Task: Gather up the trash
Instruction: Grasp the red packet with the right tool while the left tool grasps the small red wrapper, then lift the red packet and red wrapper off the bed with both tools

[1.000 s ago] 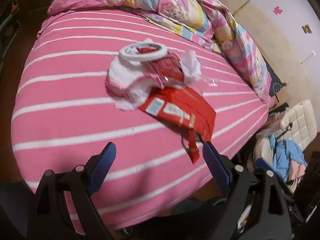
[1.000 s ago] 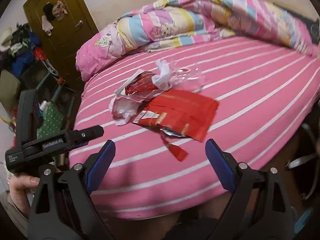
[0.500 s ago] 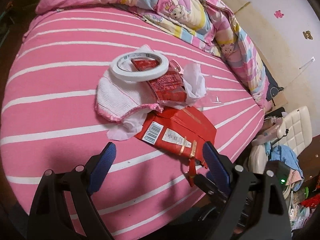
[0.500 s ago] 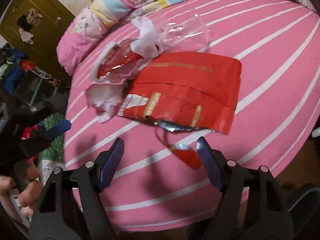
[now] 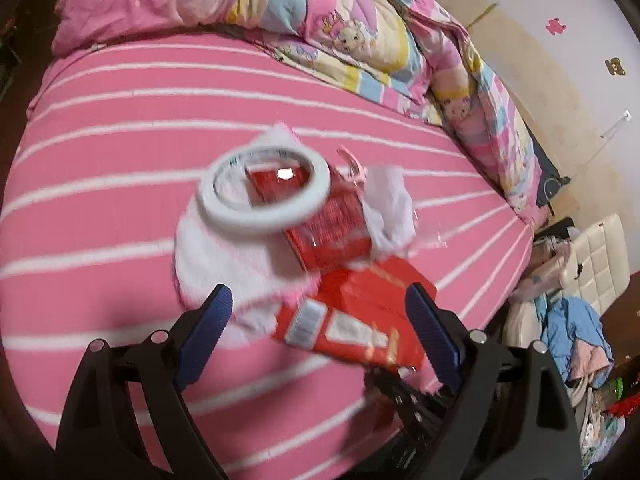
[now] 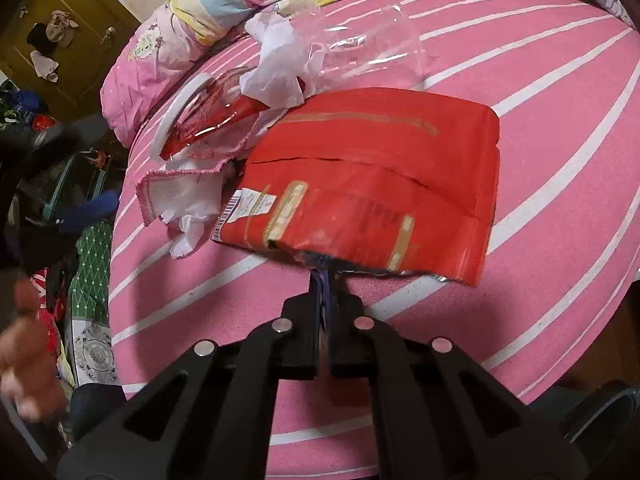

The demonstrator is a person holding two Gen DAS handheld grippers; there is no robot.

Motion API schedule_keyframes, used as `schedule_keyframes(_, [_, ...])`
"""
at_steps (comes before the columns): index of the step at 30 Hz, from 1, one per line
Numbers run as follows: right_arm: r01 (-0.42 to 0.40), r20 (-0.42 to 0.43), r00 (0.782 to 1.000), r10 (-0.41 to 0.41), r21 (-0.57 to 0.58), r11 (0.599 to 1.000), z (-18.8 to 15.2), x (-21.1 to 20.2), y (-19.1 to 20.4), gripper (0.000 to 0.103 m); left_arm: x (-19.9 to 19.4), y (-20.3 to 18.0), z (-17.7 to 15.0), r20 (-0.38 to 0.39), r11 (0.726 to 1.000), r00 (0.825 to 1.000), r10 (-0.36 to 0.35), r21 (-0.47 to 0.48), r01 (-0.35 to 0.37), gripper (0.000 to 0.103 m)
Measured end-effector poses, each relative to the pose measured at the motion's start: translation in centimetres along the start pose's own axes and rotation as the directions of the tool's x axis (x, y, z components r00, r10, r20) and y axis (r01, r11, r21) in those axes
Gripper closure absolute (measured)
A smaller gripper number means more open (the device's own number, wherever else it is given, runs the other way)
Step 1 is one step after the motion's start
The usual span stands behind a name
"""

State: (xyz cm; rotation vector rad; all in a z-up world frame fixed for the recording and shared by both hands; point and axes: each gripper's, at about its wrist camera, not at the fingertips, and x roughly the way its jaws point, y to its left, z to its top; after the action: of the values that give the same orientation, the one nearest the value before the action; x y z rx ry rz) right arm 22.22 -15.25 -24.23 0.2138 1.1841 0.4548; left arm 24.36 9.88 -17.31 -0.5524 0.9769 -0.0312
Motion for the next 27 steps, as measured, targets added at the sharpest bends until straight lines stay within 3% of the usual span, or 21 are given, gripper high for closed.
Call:
schedule_keyframes(5, [-0.007, 0.03, 1.0, 0.007, -0.021, 1.0, 0.1, -0.4, 0.5, 0.1, 2.1, 1.0, 1.4, -0.024, 1.0, 0.999, 0.025, -0.008, -0.026, 0.02])
schedule_keyframes(7, [-0.007, 0.035, 0.999, 0.009, -0.037, 0.999, 0.0, -0.5, 0.8, 0.101, 3.4, 1.5, 1.6, -0.055, 0.999, 0.998, 0.012, -0.03, -0.014, 0.032])
schedule_keyframes(13, [-0.011, 0.038, 0.999, 0.012, -0.032, 0.999, 0.1, -0.4, 1.2, 0.101, 6.0, 2.6, 1.8, -0.097, 0.994, 0.995, -0.012, -0.109, 0.001, 0.041])
schedule_keyframes(14, [-0.011, 0.041, 0.999, 0.012, -0.028, 1.0, 0.1, -0.5, 1.1, 0.101, 6.2, 3.0, 1.8, -0.097, 0.991, 0.995, -0.026, -0.134, 0.013, 0.045])
schedule_keyframes(18, [-0.013, 0.052, 0.999, 0.014, -0.016, 1.0, 0.0, -1.1, 1.0, 0.102, 6.8, 3.1, 1.7, -0.118, 0.981, 0.989, -0.087, -0.185, 0.064, 0.091])
schedule_keyframes(27, [-0.034, 0.101, 0.994, 0.035, -0.006, 0.999, 0.0, -3.7, 0.9, 0.102, 3.8, 2.3, 0.9, -0.077, 0.955, 0.98, -0.184, -0.248, 0.16, 0.099])
